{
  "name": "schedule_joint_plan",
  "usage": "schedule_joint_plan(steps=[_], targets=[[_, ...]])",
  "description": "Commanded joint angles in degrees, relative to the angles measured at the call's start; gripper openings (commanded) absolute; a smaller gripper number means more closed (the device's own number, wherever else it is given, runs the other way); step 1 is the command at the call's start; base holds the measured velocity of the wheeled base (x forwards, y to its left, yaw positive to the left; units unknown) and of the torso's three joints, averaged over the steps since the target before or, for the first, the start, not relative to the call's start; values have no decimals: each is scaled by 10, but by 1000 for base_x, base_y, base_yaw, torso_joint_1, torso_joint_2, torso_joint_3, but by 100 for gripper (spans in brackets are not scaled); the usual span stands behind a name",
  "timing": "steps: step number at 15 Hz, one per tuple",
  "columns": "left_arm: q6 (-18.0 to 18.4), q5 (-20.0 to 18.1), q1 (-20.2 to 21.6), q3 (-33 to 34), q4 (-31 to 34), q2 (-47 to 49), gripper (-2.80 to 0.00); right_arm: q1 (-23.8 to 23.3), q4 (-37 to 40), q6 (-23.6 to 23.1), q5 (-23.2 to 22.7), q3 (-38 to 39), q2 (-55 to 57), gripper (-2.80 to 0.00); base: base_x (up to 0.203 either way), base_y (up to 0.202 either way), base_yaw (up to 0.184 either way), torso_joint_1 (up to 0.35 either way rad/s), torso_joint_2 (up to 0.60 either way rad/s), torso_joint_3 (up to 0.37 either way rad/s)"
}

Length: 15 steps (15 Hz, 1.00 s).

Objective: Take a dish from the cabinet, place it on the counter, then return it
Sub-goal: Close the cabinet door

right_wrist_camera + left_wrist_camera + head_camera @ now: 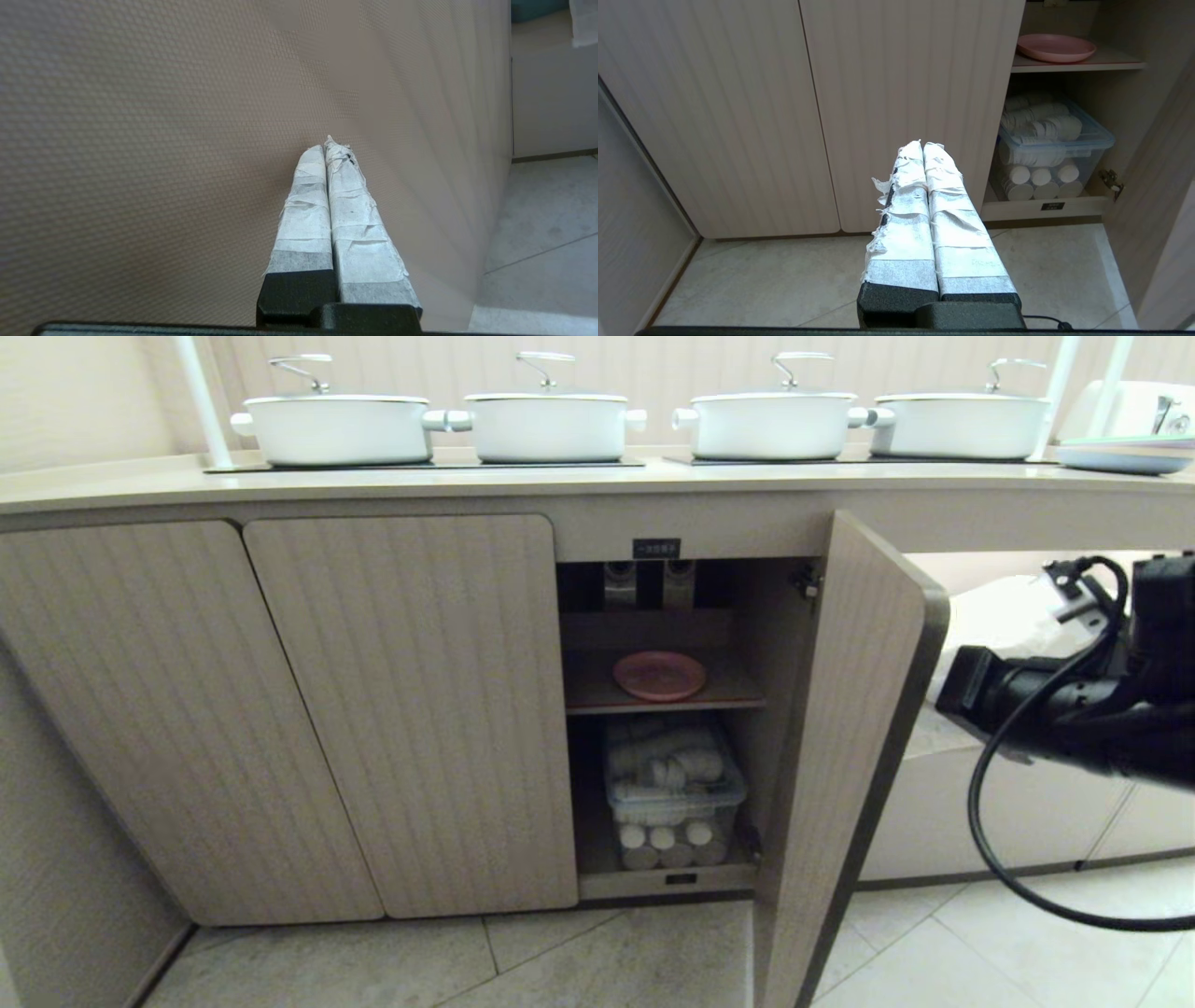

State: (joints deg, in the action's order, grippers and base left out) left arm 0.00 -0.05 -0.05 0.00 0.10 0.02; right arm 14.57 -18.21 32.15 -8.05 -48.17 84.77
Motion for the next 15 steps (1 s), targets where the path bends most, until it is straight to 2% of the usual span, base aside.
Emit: schedule_joint_plan(steps=[1, 4, 15], targets=[[0, 0, 0, 0, 0, 0, -280, 11, -2, 5, 7, -10, 16, -280, 0, 0, 0, 0, 0, 0], [0, 0, 0, 0, 0, 0, -280, 26, -3, 7, 36, -35, 37, -280, 0, 0, 0, 0, 0, 0], [0, 0, 0, 0, 0, 0, -280, 75, -8, 5, 91, -75, 61, -280, 0, 0, 0, 0, 0, 0]])
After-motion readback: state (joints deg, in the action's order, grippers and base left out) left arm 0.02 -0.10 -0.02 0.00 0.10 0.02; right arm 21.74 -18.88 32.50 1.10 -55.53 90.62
